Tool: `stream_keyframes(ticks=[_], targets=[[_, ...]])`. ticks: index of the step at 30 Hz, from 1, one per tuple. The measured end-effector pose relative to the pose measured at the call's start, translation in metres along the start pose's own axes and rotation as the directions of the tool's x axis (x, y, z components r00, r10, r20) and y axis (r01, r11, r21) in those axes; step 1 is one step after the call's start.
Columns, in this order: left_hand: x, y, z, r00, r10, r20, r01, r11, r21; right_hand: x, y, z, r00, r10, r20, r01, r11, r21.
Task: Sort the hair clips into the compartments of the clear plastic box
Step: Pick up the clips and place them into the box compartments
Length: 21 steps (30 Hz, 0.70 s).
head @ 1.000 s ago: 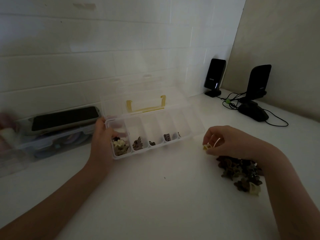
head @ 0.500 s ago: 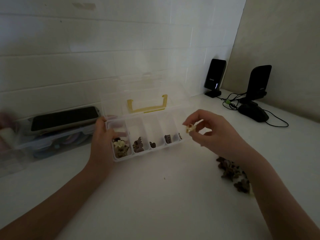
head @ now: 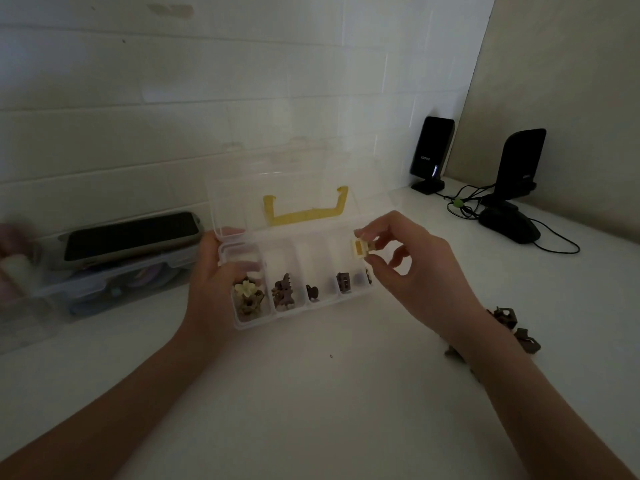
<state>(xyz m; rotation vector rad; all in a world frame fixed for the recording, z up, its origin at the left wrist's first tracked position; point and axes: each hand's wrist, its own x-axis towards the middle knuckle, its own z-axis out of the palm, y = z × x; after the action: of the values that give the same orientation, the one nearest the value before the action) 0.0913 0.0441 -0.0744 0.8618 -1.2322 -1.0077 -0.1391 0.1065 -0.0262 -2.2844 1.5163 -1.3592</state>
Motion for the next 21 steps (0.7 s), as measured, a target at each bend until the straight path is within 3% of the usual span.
stream_keyframes(ticks=[4, 10, 14, 17, 21], targets=[[-0.001, 0.002, 0.001, 1.000, 0.014, 0.007, -0.014, 1.000, 0.002, -0.001, 0.001, 0.002, 0.997, -0.041, -0.059, 0.036, 0.996, -0.080], [0.000, -0.001, 0.001, 1.000, 0.005, 0.010, -0.005, 1.000, -0.018, -0.002, 0.010, 0.005, 0.996, -0.055, 0.067, 0.076, 0.933, -0.351], [0.000, 0.000, 0.001, 1.000, 0.015, -0.003, -0.015, 1.000, -0.001, 0.000, 0.015, -0.008, 0.996, -0.006, -0.087, -0.025, 0.936, -0.351], [0.000, 0.000, 0.001, 1.000, 0.013, -0.004, -0.013, 1.000, -0.005, 0.002, 0.023, -0.021, 0.976, 0.147, -0.163, -0.203, 0.885, -0.420], [-0.001, 0.000, 0.001, 1.000, 0.001, -0.004, -0.001, 1.000, -0.009, 0.000, 0.039, -0.031, 0.841, 0.540, 0.034, -0.449, 0.731, -0.513]])
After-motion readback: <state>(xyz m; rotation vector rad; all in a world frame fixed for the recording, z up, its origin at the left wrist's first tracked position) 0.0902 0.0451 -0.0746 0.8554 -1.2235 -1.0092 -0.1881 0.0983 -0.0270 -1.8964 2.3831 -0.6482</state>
